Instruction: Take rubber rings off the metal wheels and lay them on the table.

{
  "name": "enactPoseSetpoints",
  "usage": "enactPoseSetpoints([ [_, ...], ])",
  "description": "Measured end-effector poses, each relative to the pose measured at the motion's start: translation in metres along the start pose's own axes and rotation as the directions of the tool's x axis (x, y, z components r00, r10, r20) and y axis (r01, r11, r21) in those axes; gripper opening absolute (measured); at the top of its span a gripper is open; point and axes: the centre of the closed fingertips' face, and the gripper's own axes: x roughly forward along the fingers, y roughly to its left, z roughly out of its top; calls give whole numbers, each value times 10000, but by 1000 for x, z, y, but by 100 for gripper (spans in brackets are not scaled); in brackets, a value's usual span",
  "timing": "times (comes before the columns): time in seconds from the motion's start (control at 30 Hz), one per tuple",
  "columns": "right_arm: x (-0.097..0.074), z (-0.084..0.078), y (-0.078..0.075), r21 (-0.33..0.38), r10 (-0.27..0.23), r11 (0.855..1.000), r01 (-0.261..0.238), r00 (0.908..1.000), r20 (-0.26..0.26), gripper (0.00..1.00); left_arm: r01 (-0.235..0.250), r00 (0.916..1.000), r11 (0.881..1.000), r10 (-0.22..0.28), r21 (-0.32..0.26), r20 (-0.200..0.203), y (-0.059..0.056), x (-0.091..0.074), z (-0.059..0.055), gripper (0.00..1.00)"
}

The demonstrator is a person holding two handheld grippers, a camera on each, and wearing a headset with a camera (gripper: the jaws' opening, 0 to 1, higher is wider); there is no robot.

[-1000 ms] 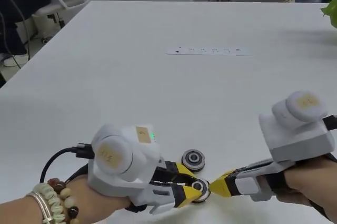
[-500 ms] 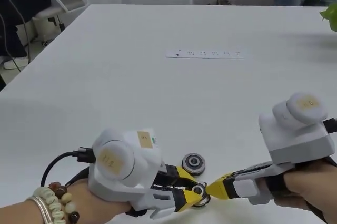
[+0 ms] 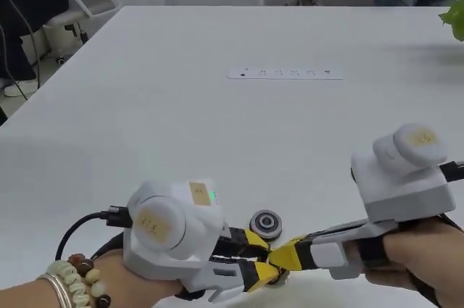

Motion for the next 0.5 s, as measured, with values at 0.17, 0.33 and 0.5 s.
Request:
enactPoseSetpoints([
  [0.17, -1, -4, -5, 134, -280, 9995, 283, 9994, -202, 0, 110, 9990, 9982, -135, -594, -420, 0, 1, 1, 14],
  [0.33, -4, -5, -3, 139, -156, 9998, 161, 9994, -317, 0, 341, 9973, 9974, -381, -642, -621, 0, -4, 0, 16],
  [0.5, -7, -5, -7, 4, -342, 9994, 343, 9986, -400, 0, 683, 9968, 9931, -718, -956, -339, 0, -13, 14, 22],
])
